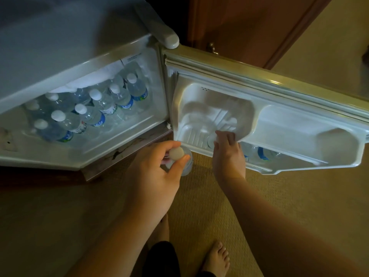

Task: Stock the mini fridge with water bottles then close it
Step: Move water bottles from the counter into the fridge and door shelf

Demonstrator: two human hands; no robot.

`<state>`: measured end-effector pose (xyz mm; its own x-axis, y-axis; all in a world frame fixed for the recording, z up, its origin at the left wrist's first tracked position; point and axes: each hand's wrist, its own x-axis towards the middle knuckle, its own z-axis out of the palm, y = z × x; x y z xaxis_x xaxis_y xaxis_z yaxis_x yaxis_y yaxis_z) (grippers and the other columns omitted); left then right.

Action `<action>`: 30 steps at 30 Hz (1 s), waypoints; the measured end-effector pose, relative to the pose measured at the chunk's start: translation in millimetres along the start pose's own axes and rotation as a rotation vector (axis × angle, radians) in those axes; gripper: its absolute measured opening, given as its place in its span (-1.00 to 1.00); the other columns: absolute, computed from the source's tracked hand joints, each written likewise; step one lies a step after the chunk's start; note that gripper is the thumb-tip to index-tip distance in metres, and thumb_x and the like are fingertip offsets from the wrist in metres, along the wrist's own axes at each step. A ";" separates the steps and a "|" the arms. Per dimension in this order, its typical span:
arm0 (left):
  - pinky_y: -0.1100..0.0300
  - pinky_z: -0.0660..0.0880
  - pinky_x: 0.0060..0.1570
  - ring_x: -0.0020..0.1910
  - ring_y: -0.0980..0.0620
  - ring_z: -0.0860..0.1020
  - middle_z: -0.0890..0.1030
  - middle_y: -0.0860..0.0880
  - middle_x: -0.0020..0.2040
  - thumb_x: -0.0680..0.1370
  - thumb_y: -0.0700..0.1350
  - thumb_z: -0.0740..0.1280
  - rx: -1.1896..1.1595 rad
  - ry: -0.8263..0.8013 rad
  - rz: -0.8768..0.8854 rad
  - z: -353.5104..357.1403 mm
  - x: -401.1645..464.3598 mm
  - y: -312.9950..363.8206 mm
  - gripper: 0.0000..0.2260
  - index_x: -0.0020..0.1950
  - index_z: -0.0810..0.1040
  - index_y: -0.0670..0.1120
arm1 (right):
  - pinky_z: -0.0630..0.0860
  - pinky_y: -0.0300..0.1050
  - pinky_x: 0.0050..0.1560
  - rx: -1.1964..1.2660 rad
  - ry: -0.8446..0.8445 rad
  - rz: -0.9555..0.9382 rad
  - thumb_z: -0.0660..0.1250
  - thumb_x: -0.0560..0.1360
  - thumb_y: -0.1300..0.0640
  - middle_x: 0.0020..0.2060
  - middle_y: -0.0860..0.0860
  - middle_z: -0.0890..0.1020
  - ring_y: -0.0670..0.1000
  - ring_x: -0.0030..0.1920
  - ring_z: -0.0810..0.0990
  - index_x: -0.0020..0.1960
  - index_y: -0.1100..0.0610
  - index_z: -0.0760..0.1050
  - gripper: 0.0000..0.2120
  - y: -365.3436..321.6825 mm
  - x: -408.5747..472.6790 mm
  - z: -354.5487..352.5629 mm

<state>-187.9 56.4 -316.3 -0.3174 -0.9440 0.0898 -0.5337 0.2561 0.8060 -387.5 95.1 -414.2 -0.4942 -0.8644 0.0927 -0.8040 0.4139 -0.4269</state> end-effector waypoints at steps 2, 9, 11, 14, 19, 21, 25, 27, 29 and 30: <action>-0.01 0.68 -0.19 -0.04 0.05 0.69 0.69 0.05 0.02 0.56 0.09 0.49 0.005 -0.011 -0.006 1.5 4.0 2.1 -0.71 0.21 0.68 -0.02 | 0.56 0.15 -0.18 -0.007 -0.056 0.070 0.39 0.49 0.44 0.25 0.18 0.54 0.34 0.08 0.58 0.39 0.20 0.46 -0.50 -2.7 6.6 0.4; 0.28 0.61 -0.17 -0.05 0.16 0.66 0.68 0.03 0.06 0.55 0.14 0.44 0.046 -0.023 -0.008 10.6 17.7 14.4 -0.68 0.21 0.67 -0.01 | 0.36 0.20 0.44 0.078 -0.257 0.292 0.20 0.67 0.14 0.67 0.02 -0.16 0.21 0.64 -0.02 0.65 -0.16 -0.20 -0.25 -16.2 -4.2 -5.3; 0.39 0.52 -0.15 -0.05 0.14 0.63 0.67 0.02 0.05 0.55 0.14 0.44 0.084 -0.035 -0.004 15.9 24.8 18.5 -0.68 0.22 0.67 0.01 | 0.40 0.17 0.43 0.125 -0.257 0.304 0.22 0.65 0.17 0.66 0.08 -0.12 0.20 0.64 0.03 0.66 -0.12 -0.10 -0.27 -19.6 -18.9 -11.5; 0.35 0.55 -0.12 -0.05 0.12 0.61 0.66 0.01 0.06 0.57 0.10 0.45 0.093 -0.046 0.012 25.5 37.1 23.1 -0.69 0.26 0.67 0.00 | 0.59 0.13 0.21 0.179 -0.124 0.222 0.27 0.62 0.20 0.60 0.12 0.22 0.20 0.49 0.40 0.57 0.02 0.29 -0.47 -26.4 -44.2 -30.9; 0.31 0.56 -0.10 -0.04 0.07 0.64 0.66 -0.01 0.09 0.58 0.03 0.49 0.088 -0.061 0.055 43.4 56.7 24.7 -0.71 0.26 0.67 -0.03 | 0.62 0.11 -0.02 0.284 0.246 -0.120 0.35 0.55 0.33 0.12 0.13 0.65 0.14 0.05 0.67 0.18 0.27 0.64 -0.77 -33.2 -61.1 -91.0; 0.33 0.52 -0.10 -0.04 0.06 0.63 0.67 -0.01 0.07 0.57 -0.01 0.51 0.095 -0.041 0.063 50.2 63.3 25.1 -0.73 0.24 0.68 -0.04 | 0.59 0.17 -0.01 0.259 0.352 -0.180 0.34 0.54 0.34 0.08 0.18 0.64 0.20 0.05 0.64 0.15 0.29 0.65 -0.79 -35.0 -46.9 -125.1; -0.07 0.64 -0.04 0.00 -0.11 0.67 0.71 -0.05 0.07 0.57 -0.06 0.50 0.108 -0.058 0.089 63.8 71.9 20.7 -0.74 0.24 0.68 -0.07 | 0.49 0.19 0.15 0.131 0.490 -0.226 0.36 0.53 0.32 0.12 0.24 0.60 0.26 0.14 0.57 0.22 0.29 0.60 -0.73 -32.3 3.2 -185.0; -0.09 0.64 -0.02 0.00 -0.14 0.67 0.72 -0.10 0.06 0.58 -0.09 0.50 0.137 -0.048 0.112 71.7 73.0 19.3 -0.73 0.25 0.68 -0.11 | 0.44 0.11 0.22 0.073 0.466 -0.219 0.36 0.56 0.24 0.18 0.23 0.57 0.25 0.19 0.52 0.31 0.24 0.56 -0.67 -27.7 32.9 -199.1; -0.07 0.64 0.00 0.01 -0.15 0.67 0.72 -0.14 0.04 0.59 -0.10 0.48 0.162 -0.051 0.123 80.5 72.8 21.2 -0.72 0.28 0.67 -0.12 | 0.40 0.10 0.26 -0.012 0.377 -0.176 0.31 0.61 0.06 0.24 0.17 0.56 0.24 0.23 0.49 0.41 0.13 0.51 -0.61 -19.8 62.2 -201.0; -0.04 0.63 0.00 0.01 -0.15 0.67 0.71 -0.16 0.02 0.59 -0.11 0.48 0.174 -0.052 0.127 85.1 73.1 24.0 -0.72 0.30 0.67 -0.12 | 0.39 0.15 0.31 -0.061 0.316 -0.149 0.26 0.64 -0.04 0.26 0.15 0.56 0.24 0.24 0.49 0.44 0.07 0.48 -0.59 -15.2 74.6 -198.1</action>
<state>-290.6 11.2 -340.2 -0.4282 -0.8910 0.1507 -0.6122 0.4087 0.6769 -477.6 80.9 -222.5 -0.4404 -0.7892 0.4281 -0.8885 0.3147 -0.3339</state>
